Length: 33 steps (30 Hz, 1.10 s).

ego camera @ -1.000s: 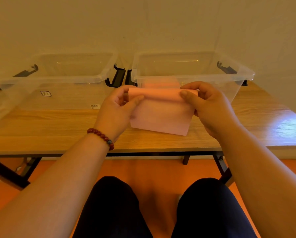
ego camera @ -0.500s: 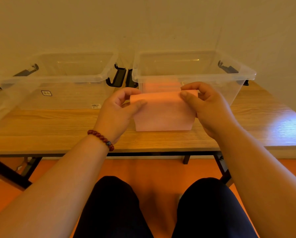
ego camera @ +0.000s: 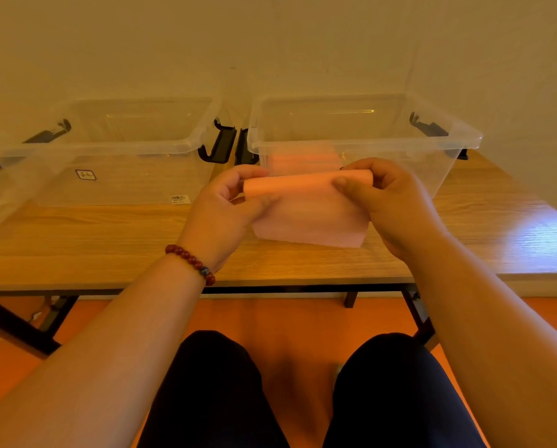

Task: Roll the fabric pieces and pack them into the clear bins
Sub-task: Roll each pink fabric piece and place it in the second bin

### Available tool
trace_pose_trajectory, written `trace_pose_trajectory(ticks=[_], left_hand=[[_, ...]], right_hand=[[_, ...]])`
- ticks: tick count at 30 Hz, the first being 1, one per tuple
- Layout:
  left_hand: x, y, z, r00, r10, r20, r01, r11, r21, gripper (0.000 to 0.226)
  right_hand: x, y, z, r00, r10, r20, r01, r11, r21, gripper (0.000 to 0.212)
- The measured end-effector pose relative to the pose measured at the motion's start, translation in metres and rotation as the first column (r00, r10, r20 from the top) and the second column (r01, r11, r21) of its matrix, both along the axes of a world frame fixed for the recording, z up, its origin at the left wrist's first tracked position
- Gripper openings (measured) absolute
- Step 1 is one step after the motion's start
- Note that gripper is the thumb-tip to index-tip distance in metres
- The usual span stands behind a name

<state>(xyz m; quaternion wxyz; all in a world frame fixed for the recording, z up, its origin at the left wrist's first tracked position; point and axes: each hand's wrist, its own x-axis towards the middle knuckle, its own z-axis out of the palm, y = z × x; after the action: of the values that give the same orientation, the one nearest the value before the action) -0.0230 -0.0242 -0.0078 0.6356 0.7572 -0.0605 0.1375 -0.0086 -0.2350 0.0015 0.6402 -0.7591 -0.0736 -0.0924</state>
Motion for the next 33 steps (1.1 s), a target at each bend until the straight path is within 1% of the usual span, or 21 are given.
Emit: trace_pose_trajectory(ticks=[3,5,7,9,12,14,16,20,22,27,31,33], left_hand=[[-0.0012,-0.0003,0.0008,1.0,0.012,-0.004,-0.012,1.0,-0.025,0.02],[-0.0018,-0.001,0.0015,1.0,0.019,-0.008,-0.019,0.999,-0.033,0.015],[-0.0019,-0.0015,0.0019,1.0,0.026,-0.012,-0.026,0.999,-0.021,0.011],[-0.0014,-0.0012,0.002,1.0,0.026,-0.016,-0.026,1.0,-0.011,0.014],[-0.0004,0.0007,0.0021,1.0,0.023,-0.01,-0.022,0.999,0.032,0.025],[-0.0002,0.0009,0.0031,1.0,0.018,-0.003,-0.018,0.998,0.056,0.027],[-0.0005,0.0005,0.0038,1.0,0.021,-0.008,-0.02,0.999,0.042,0.023],[-0.0012,-0.0003,0.0032,1.0,0.015,-0.02,-0.015,1.0,-0.001,0.016],[-0.0017,-0.0009,0.0036,1.0,0.009,-0.02,-0.009,1.0,-0.004,0.016],[-0.0034,-0.001,0.0039,0.999,-0.03,-0.035,0.03,1.0,-0.009,0.029],[-0.004,-0.0012,0.0039,1.0,-0.019,-0.02,0.02,0.999,0.035,0.024],[-0.0038,-0.0015,0.0025,1.0,-0.01,-0.022,0.01,0.999,0.03,0.02]], right_hand=[[0.0008,0.0005,-0.001,1.0,0.02,-0.005,-0.02,1.0,-0.013,0.007],[-0.0011,0.0008,-0.0011,0.998,0.062,-0.012,-0.062,0.998,0.009,0.017],[-0.0022,0.0016,-0.0019,0.997,0.073,-0.002,-0.073,0.997,-0.014,0.023],[-0.0033,0.0028,-0.0017,0.999,0.044,-0.001,-0.044,0.999,-0.023,0.019],[-0.0038,0.0038,-0.0011,1.0,0.002,-0.005,-0.002,1.0,-0.009,0.01],[-0.0041,0.0046,-0.001,1.0,-0.007,-0.004,0.007,1.0,-0.005,0.007],[-0.0041,0.005,-0.0016,1.0,0.011,-0.003,-0.011,1.0,-0.005,0.009],[-0.0062,0.0041,-0.0021,0.999,0.053,0.002,-0.053,0.998,-0.034,0.023],[-0.0072,0.0033,-0.0018,0.999,0.049,0.012,-0.048,0.998,-0.046,0.021],[-0.0073,0.0042,-0.002,1.0,-0.021,0.007,0.021,0.999,-0.031,0.008],[-0.0074,0.0053,-0.0021,0.999,-0.031,0.01,0.031,0.999,-0.021,0.009],[-0.0073,0.0044,-0.0029,1.0,-0.006,0.006,0.006,1.0,0.001,0.011]])
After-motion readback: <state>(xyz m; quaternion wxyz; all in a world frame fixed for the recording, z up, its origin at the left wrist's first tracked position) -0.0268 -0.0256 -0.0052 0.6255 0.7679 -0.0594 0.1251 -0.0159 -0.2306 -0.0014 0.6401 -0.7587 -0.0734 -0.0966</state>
